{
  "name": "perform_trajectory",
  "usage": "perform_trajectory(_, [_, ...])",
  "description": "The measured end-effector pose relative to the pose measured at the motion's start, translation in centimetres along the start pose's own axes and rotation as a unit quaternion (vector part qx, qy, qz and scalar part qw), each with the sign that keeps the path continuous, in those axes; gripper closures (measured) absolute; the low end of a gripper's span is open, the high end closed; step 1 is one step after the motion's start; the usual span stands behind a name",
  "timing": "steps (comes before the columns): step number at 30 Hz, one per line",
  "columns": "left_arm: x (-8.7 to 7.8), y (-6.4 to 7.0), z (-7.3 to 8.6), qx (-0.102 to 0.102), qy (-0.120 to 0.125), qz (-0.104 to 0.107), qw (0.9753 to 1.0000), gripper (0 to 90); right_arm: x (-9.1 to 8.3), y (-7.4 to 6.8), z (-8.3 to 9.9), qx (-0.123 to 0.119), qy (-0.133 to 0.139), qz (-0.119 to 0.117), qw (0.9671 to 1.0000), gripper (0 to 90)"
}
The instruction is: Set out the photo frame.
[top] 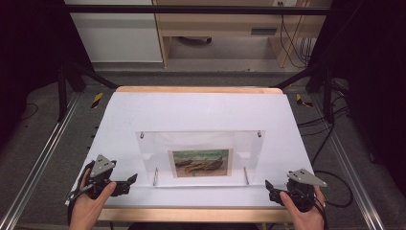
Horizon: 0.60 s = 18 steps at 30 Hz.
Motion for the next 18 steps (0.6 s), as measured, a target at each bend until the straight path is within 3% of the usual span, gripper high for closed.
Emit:
perform_trajectory(5, [0.0, -0.8, 0.5, -0.008, -0.007, -0.011, 0.9999, 8.3, 0.5, 0.7, 0.1, -0.005, -0.006, 0.010, 0.9999, 12.0])
perform_trajectory(8, [0.4, -1.2, 0.9, -0.005, -0.020, -0.021, 0.9996, 8.4, 1.1, 1.0, 0.0, -0.006, -0.011, 0.016, 0.9998, 12.5])
perform_trajectory(18, [1.8, -2.9, 0.8, 0.000, -0.025, -0.045, 0.9987, 8.7, 3.1, 2.2, -0.6, -0.027, -0.023, 0.025, 0.9991, 13.4])
Point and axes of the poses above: each handheld gripper's, and its own axes: x roughly forward along the jaws, z roughly out of its underside, y roughly to its right, the point moved 7 cm from there along x, roughly forward along the jaws, and after that the axes turned 12 degrees about y, right-handed, at the moved point
